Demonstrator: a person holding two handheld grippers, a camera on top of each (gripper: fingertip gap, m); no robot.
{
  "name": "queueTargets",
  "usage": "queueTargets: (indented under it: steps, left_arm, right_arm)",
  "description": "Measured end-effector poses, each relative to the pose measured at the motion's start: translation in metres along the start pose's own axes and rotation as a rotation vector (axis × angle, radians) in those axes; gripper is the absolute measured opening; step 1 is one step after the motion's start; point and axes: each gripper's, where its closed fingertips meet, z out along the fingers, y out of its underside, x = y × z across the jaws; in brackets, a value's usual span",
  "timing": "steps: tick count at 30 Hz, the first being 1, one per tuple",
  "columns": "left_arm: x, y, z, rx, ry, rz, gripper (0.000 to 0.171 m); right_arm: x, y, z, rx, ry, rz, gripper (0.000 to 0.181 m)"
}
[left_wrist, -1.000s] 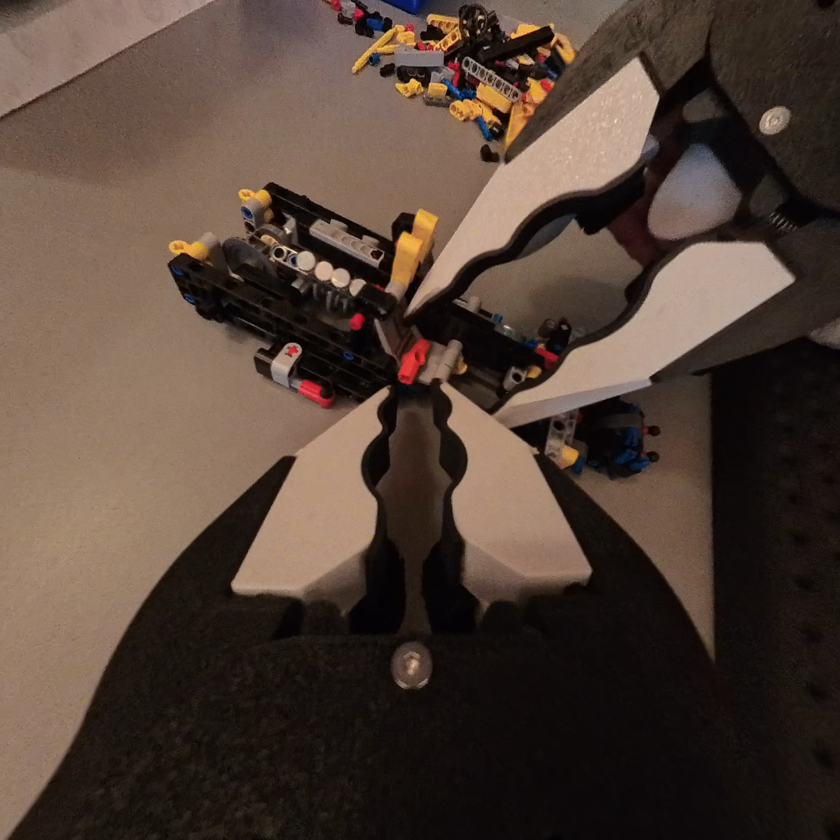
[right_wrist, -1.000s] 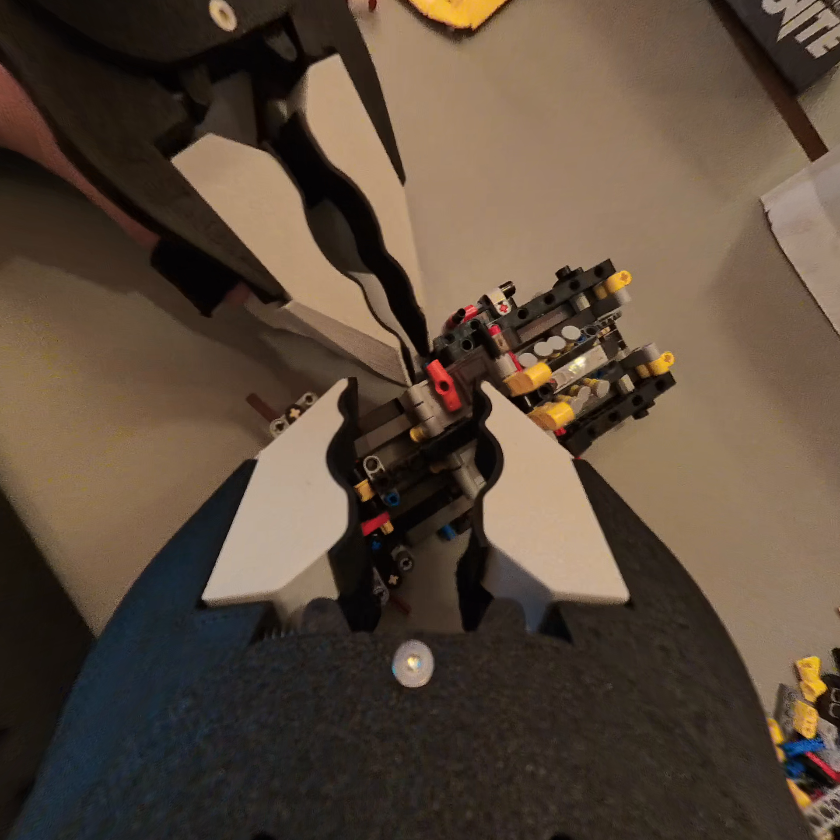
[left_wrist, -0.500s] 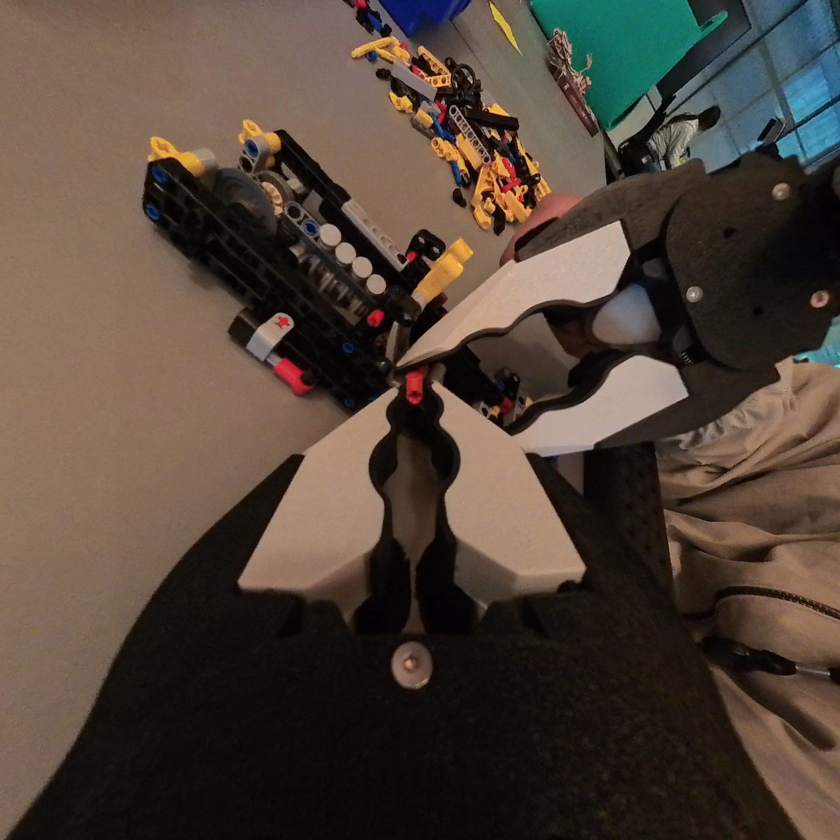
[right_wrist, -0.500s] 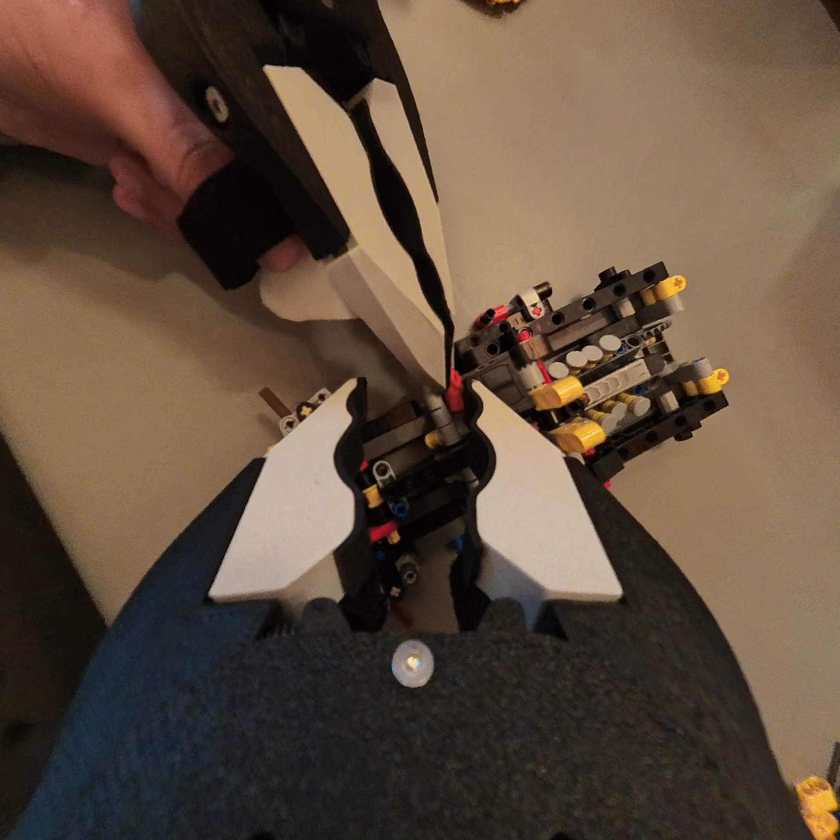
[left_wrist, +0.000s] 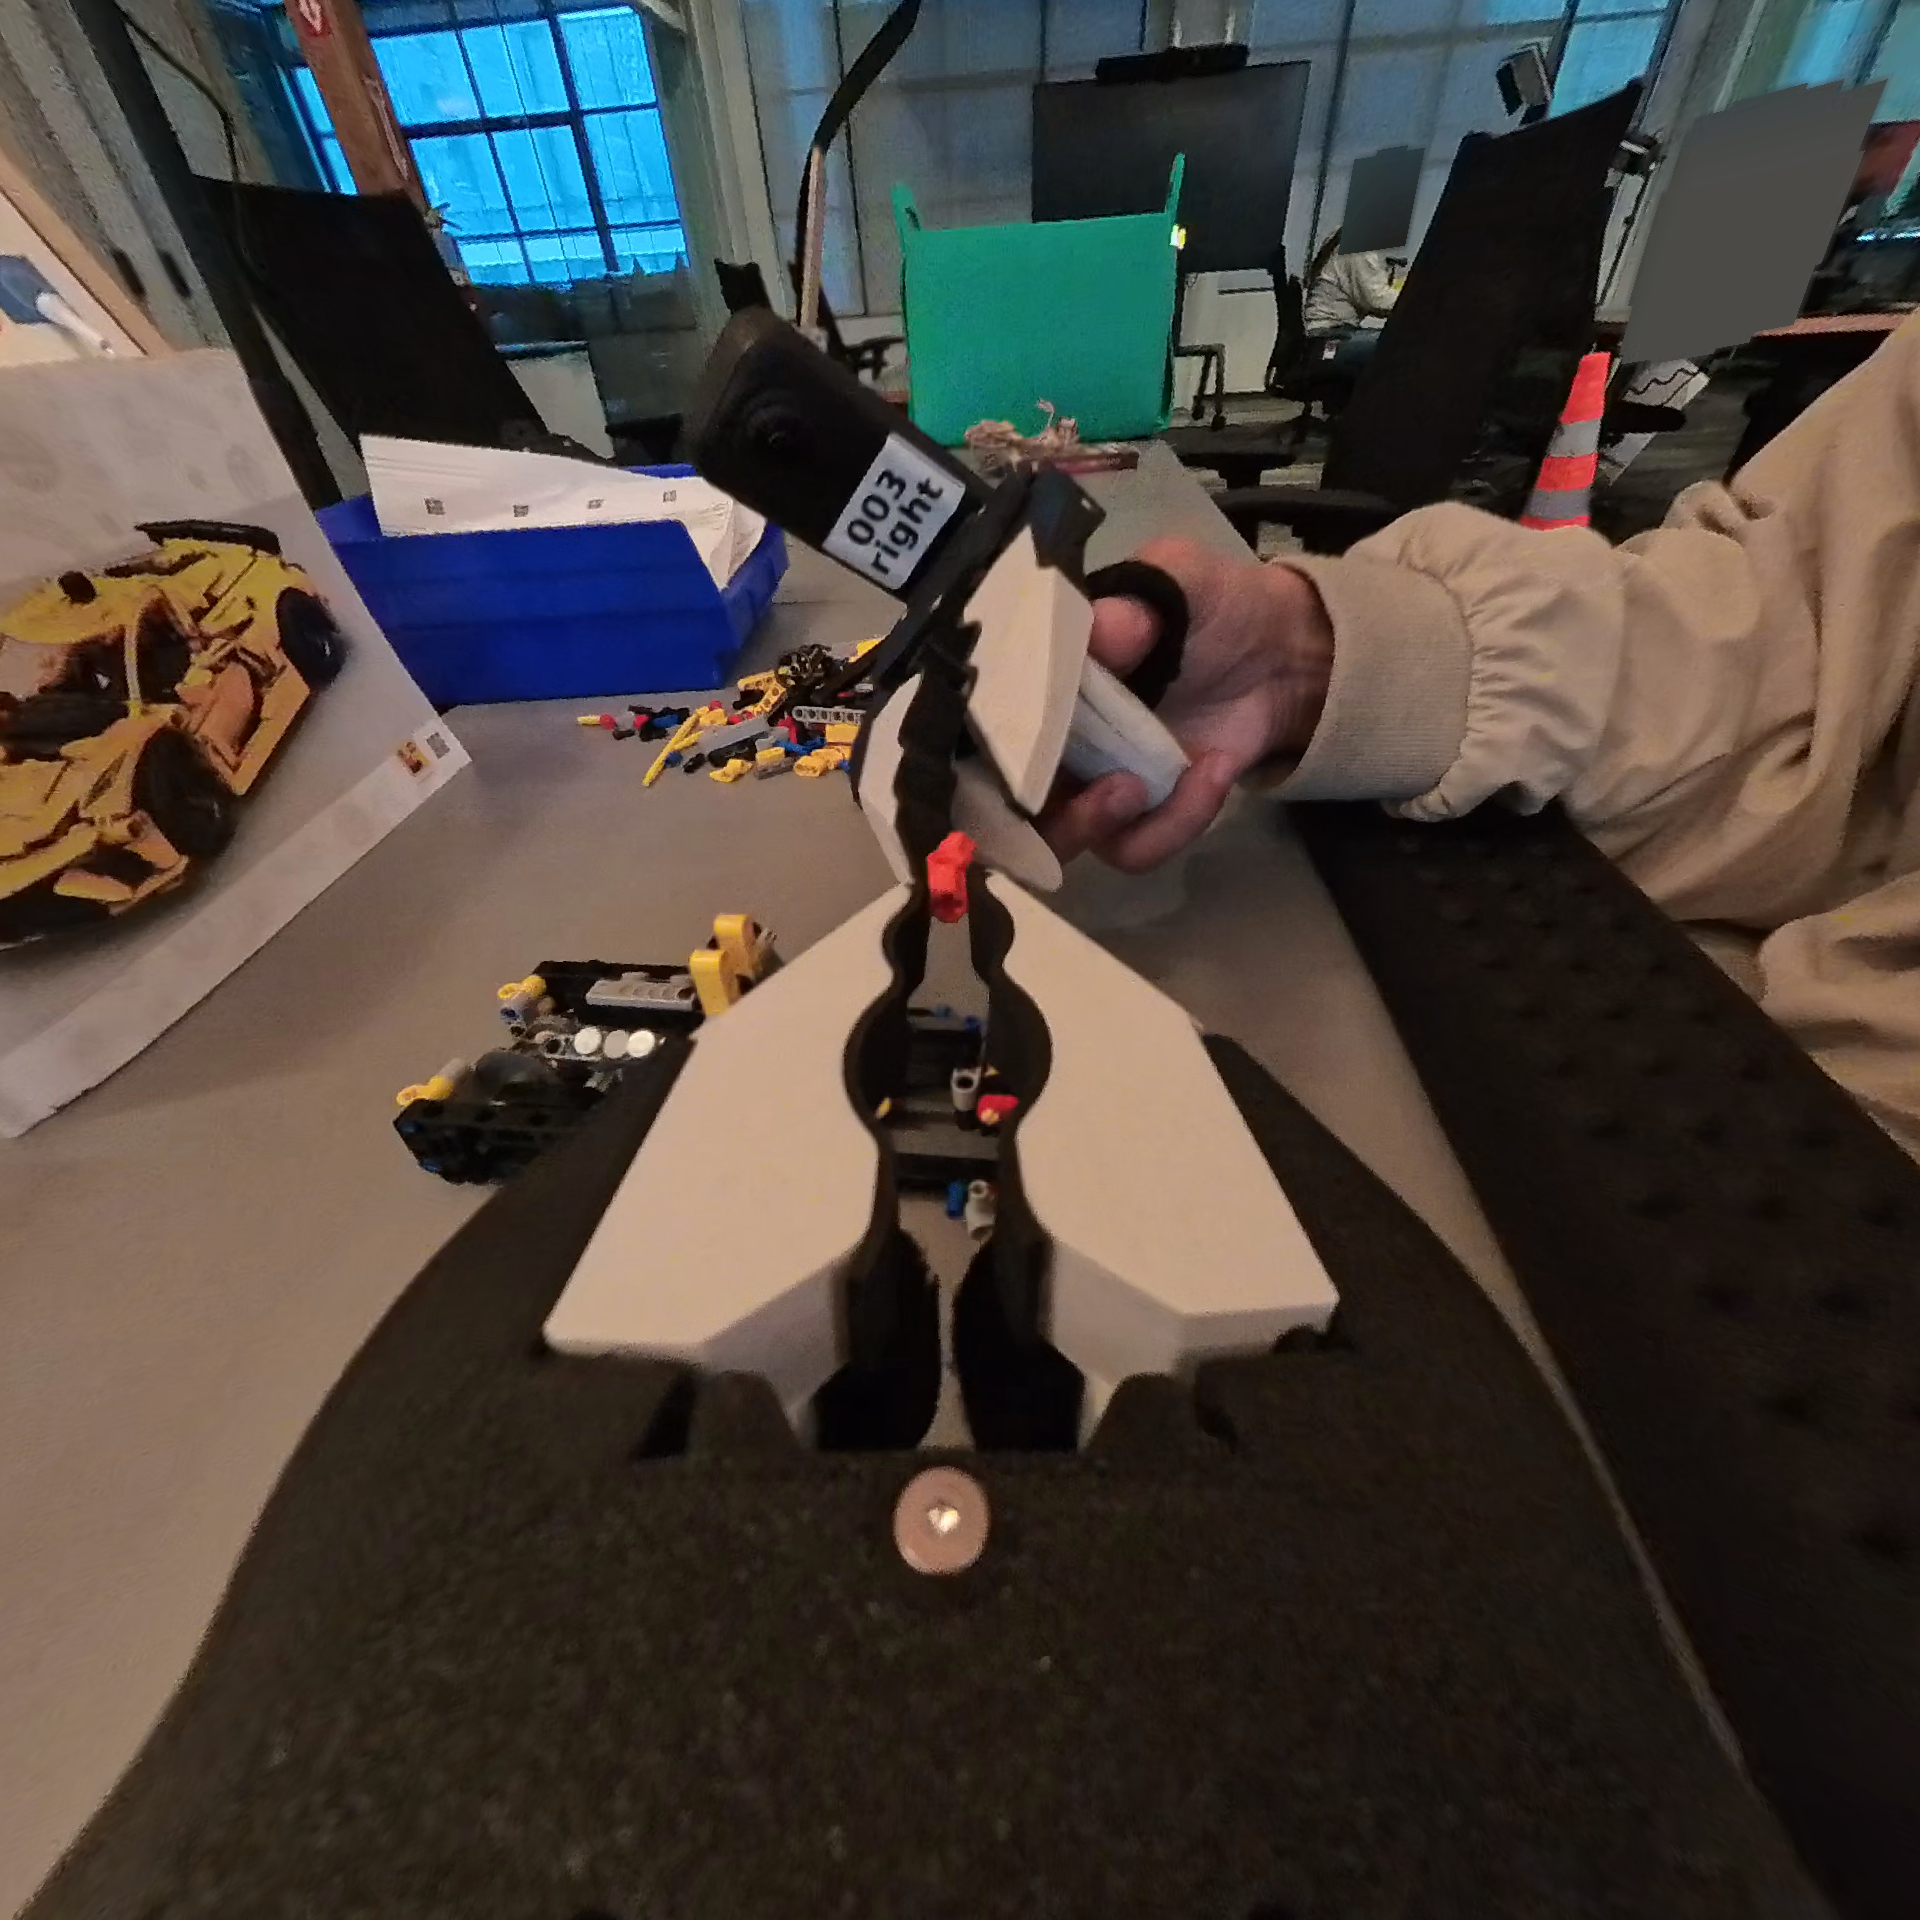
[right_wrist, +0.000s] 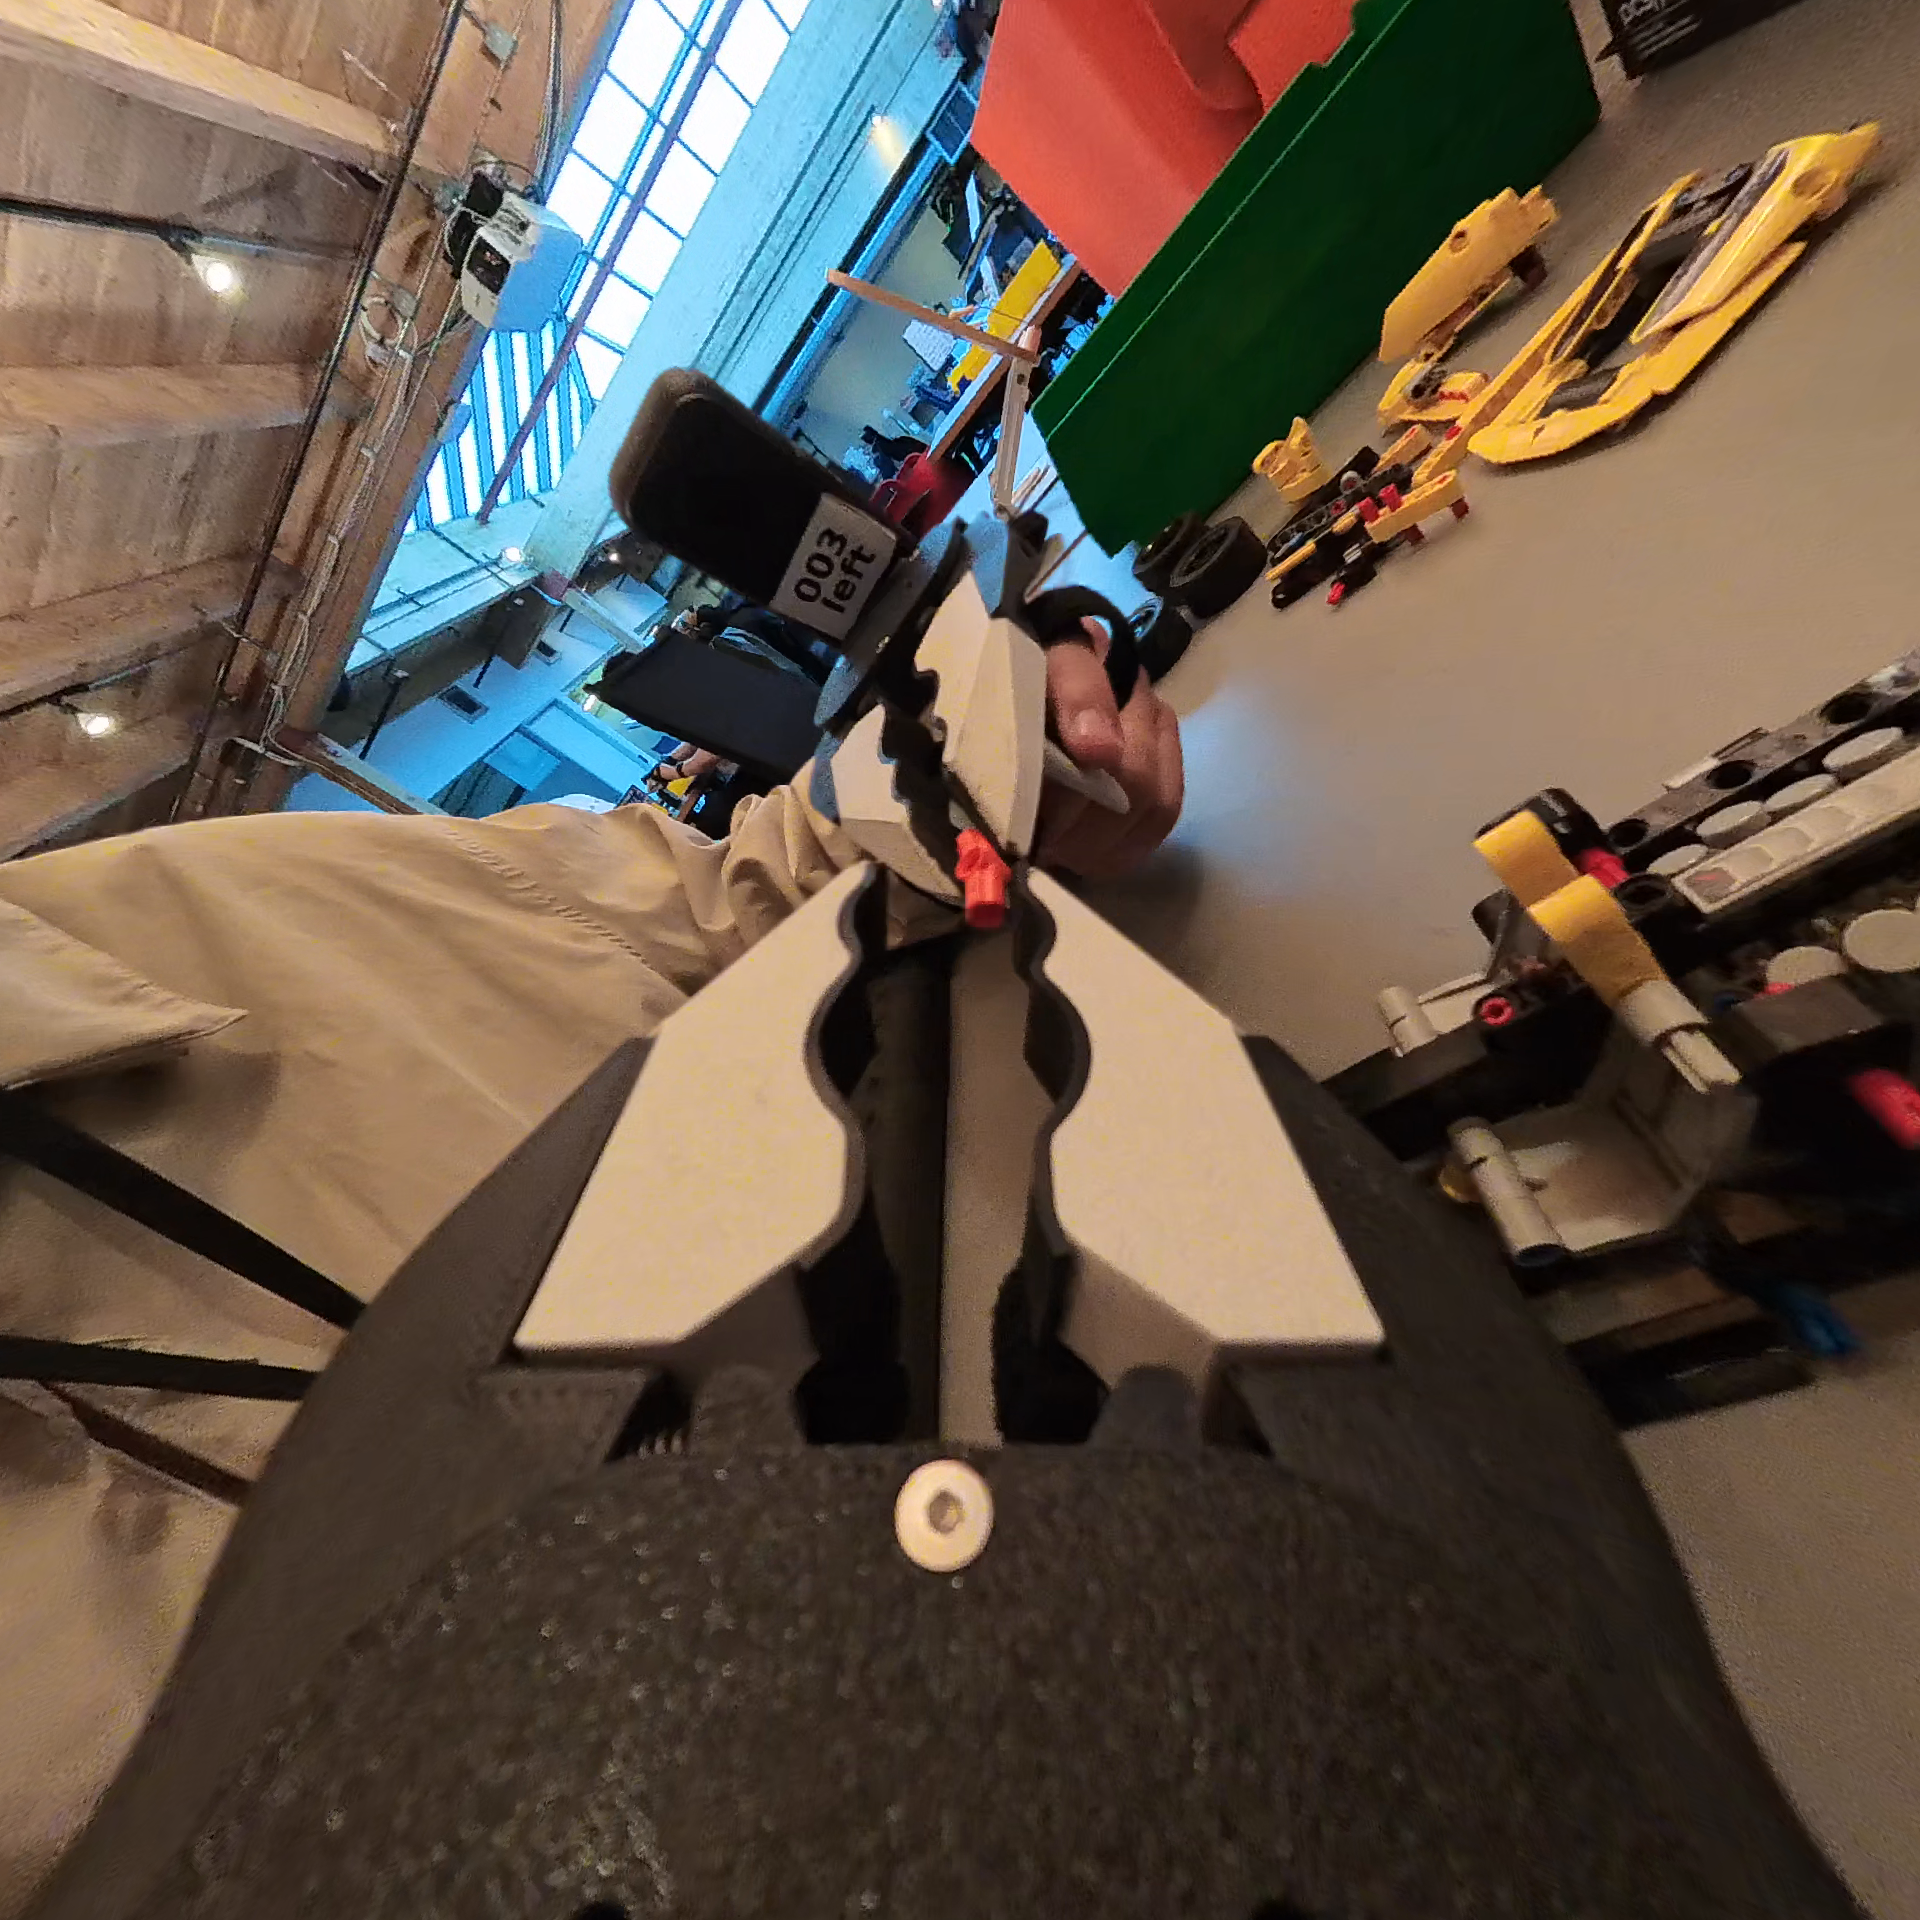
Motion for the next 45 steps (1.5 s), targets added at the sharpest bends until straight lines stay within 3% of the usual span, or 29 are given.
queueTargets:
  steps: [3, 6, 9, 11, 14, 15, 17, 19, 21, 23, 25, 27, 28, 32, 36, 45]
  left_arm:
    - [0.002, -0.001, 0.001, -0.012, -0.008, 0.026, 0.007]
    - [0.003, 0.001, 0.003, -0.023, -0.041, 0.097, 0.007]
    - [-0.001, 0.012, 0.005, -0.119, -0.087, 0.100, 0.007]
    - [0.005, 0.027, 0.005, -0.207, -0.039, 0.049, 0.021]
    - [0.015, 0.045, 0.009, -0.295, 0.053, -0.083, 0.032]
    - [0.015, 0.050, 0.012, -0.317, 0.055, -0.102, 0.032]
    - [0.011, 0.061, 0.015, -0.364, 0.033, -0.097, 0.032]
    - [0.014, 0.077, 0.017, -0.447, 0.043, -0.087, 0.032]
    - [0.018, 0.083, 0.018, -0.489, 0.051, -0.073, 0.027]
    - [0.020, 0.083, 0.018, -0.488, 0.043, -0.042, 0.023]
    - [0.021, 0.083, 0.019, -0.487, 0.034, -0.015, 0.023]
    - [0.021, 0.084, 0.019, -0.488, 0.043, -0.026, 0.022]
    - [0.022, 0.084, 0.019, -0.491, 0.049, -0.040, 0.021]
    - [0.023, 0.084, 0.018, -0.493, 0.058, -0.053, 0.021]
    - [0.023, 0.085, 0.018, -0.497, 0.062, -0.059, 0.020]
    - [0.024, 0.086, 0.018, -0.504, 0.070, -0.077, 0.019]
  right_arm:
    - [0.003, 0.001, -0.001, -0.006, 0.011, -0.001, 0.008]
    - [0.005, 0.003, -0.002, -0.023, 0.034, -0.022, 0.007]
    - [0.019, -0.001, -0.021, -0.043, 0.175, -0.088, 0.008]
    - [0.053, -0.020, -0.077, 0.005, 0.514, -0.191, 0.008]
    - [0.092, -0.033, -0.223, -0.010, 1.168, -0.346, 0.008]
    - [0.094, -0.028, -0.263, -0.034, 1.300, -0.354, 0.008]
    - [0.100, -0.009, -0.311, -0.086, 1.403, -0.291, 0.008]
    - [0.108, 0.001, -0.322, -0.099, 1.385, -0.284, 0.009]
    - [0.112, 0.000, -0.319, -0.071, 1.349, -0.305, 0.012]
    - [0.106, -0.006, -0.300, -0.052, 1.261, -0.340, 0.026]
    - [0.082, -0.010, -0.238, -0.063, 1.023, -0.472, 0.021]
    - [0.052, 0.007, -0.152, -0.101, 0.703, -0.583, 0.036]
    - [0.046, 0.019, -0.118, -0.148, 0.613, -0.605, 0.036]
    - [0.054, 0.045, -0.048, -0.335, 0.464, -0.662, 0.035]
    - [0.069, 0.047, -0.034, -0.399, 0.435, -0.684, 0.013]
    - [0.068, 0.052, -0.033, -0.424, 0.428, -0.728, 0.003]
